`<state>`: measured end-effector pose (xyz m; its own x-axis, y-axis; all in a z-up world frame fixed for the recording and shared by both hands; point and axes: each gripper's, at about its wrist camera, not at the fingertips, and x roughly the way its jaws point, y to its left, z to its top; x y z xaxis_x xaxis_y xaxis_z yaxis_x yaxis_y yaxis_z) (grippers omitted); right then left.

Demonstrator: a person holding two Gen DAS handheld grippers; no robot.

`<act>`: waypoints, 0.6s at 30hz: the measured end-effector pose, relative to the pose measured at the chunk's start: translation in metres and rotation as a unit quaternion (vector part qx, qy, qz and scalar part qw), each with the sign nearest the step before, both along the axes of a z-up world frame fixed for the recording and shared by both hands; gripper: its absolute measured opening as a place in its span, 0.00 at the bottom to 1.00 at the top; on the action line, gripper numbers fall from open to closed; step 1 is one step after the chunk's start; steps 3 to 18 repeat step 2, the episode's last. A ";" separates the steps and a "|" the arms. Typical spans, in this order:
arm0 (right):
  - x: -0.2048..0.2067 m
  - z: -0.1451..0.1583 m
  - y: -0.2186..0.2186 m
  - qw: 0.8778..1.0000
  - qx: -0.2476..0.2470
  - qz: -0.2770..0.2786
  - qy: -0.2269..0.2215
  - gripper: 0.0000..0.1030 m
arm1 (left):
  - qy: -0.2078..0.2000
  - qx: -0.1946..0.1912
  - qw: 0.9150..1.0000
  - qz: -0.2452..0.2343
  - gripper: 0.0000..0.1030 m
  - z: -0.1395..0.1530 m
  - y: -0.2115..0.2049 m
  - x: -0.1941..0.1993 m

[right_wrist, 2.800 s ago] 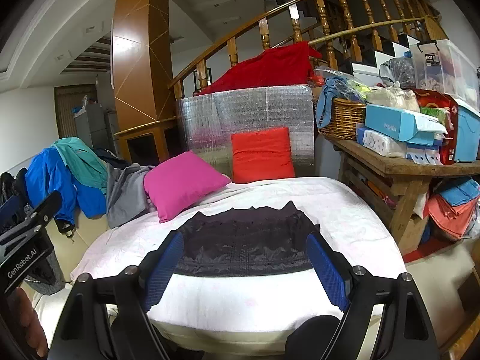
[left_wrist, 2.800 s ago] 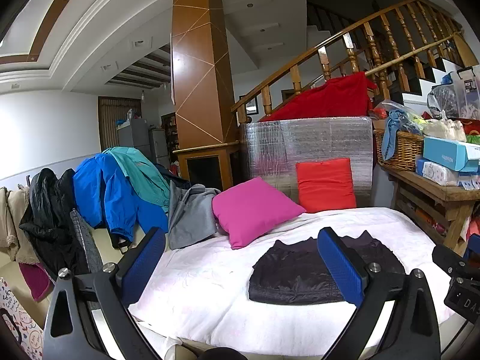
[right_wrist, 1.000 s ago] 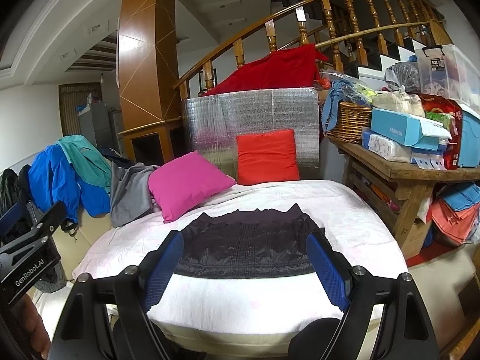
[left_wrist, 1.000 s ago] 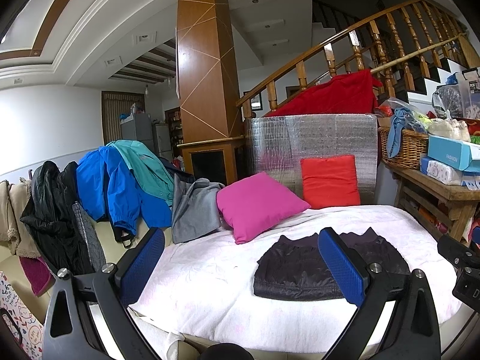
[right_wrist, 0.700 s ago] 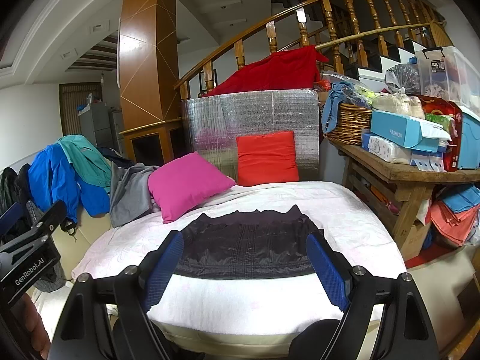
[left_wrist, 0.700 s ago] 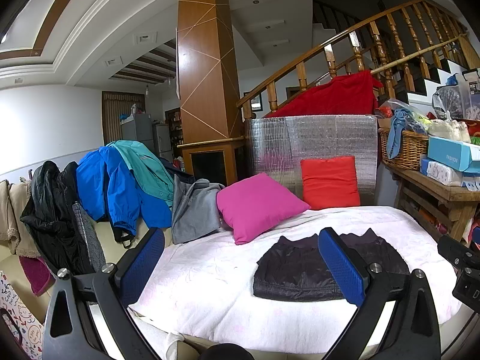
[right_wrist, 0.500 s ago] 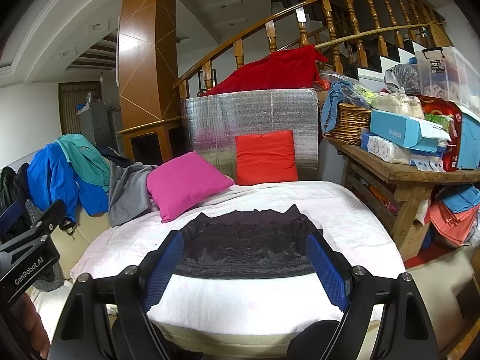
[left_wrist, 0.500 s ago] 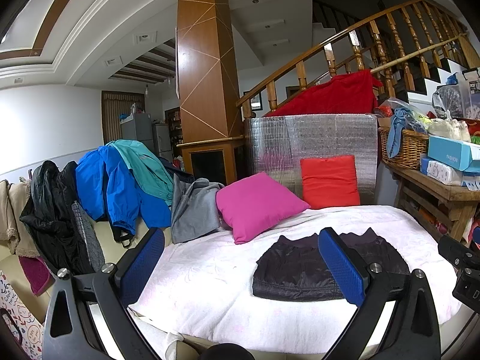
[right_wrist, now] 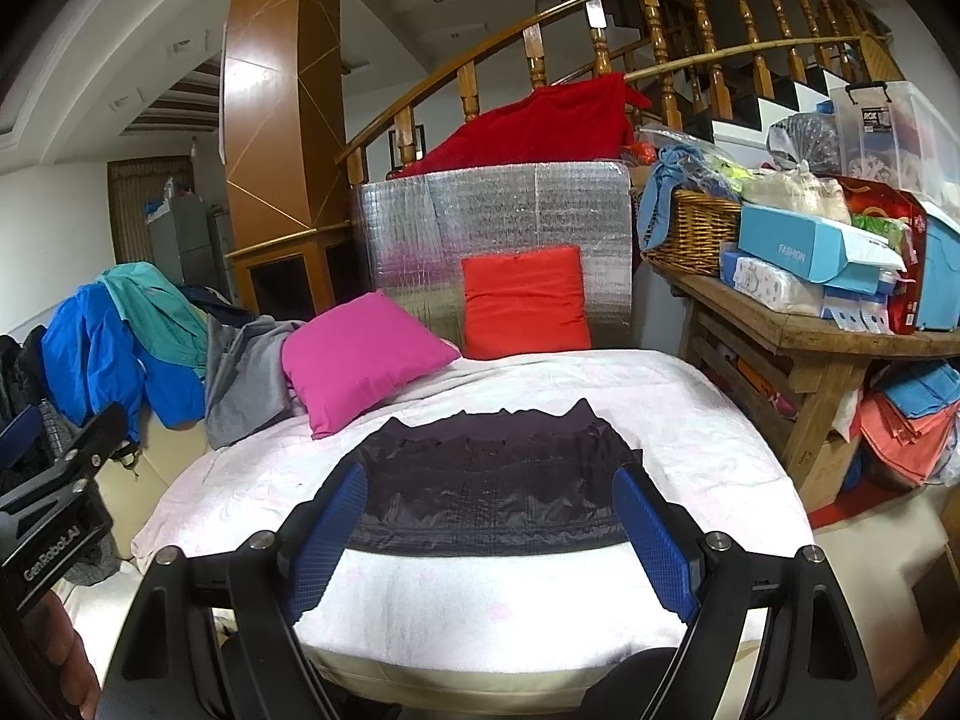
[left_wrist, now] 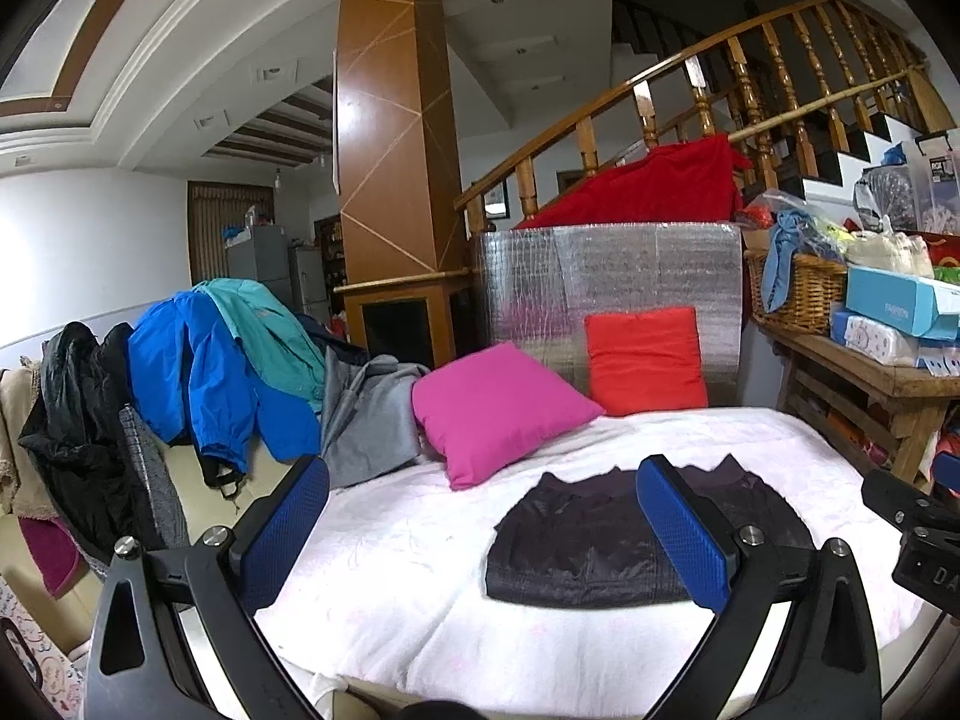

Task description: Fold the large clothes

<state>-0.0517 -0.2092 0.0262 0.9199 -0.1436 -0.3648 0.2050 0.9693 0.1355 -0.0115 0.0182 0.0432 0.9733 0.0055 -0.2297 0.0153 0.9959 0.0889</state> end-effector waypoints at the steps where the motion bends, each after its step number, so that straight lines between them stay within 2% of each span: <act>1: 0.004 -0.001 -0.001 1.000 -0.002 -0.003 0.003 0.84 | 0.001 0.001 1.000 -0.001 0.99 -0.001 -0.001 0.004; 18: 0.009 -0.002 -0.004 1.000 -0.003 -0.007 0.005 0.84 | 0.009 -0.002 1.000 -0.003 0.99 -0.002 -0.001 0.010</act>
